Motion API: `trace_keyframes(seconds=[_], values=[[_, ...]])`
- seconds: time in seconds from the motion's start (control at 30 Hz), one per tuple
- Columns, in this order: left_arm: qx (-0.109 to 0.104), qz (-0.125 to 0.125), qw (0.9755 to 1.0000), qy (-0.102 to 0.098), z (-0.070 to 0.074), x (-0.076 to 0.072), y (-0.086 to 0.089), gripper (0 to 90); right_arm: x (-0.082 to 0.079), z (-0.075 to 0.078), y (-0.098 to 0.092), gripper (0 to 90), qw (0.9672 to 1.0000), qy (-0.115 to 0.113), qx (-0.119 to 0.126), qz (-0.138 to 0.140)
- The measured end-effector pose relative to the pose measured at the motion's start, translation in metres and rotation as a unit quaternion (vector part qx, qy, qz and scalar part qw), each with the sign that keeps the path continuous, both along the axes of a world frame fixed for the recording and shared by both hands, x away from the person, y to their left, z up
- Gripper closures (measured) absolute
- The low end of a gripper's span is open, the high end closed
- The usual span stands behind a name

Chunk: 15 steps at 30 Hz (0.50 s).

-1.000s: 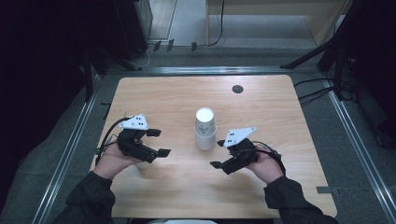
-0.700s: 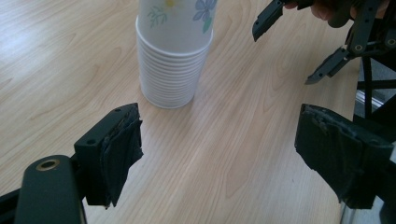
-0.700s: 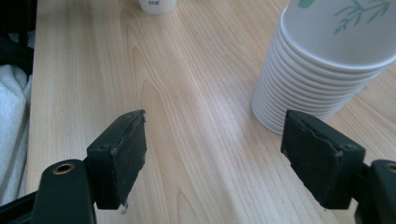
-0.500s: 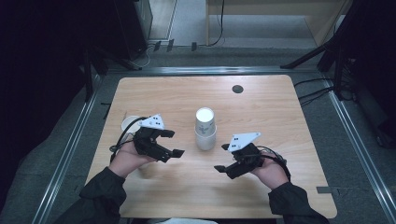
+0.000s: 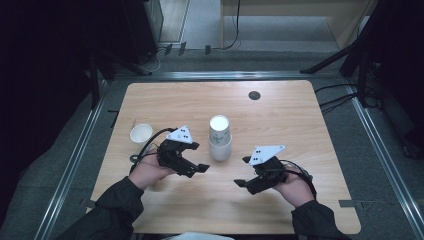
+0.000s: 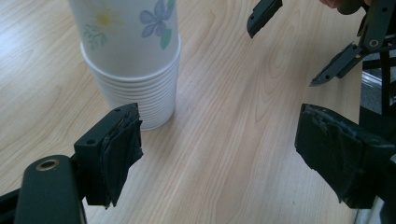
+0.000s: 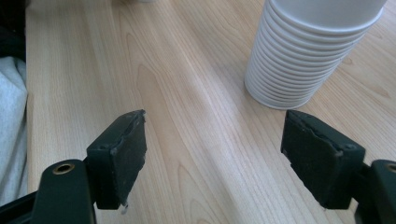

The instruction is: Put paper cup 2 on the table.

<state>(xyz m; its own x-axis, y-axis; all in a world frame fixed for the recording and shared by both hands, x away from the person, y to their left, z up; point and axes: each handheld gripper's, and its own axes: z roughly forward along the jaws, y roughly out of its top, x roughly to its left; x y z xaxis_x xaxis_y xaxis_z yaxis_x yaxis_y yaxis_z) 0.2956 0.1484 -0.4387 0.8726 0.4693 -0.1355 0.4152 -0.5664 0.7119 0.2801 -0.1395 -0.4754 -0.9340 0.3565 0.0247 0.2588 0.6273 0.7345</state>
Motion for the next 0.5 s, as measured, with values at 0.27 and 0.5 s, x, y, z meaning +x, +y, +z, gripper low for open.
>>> trace_keyframes(seconds=[0.27,0.5], values=[[0.012,0.009,0.9998,-0.009,-0.008,-0.003,-0.016,14.7,-0.002,-0.001,-0.001,22.4,1.0,0.0,-0.007,0.0],[0.006,0.0,0.9997,-0.025,-0.016,-0.009,-0.027,14.7,-0.004,-0.003,0.001,22.4,0.9999,0.0,-0.014,0.005]])
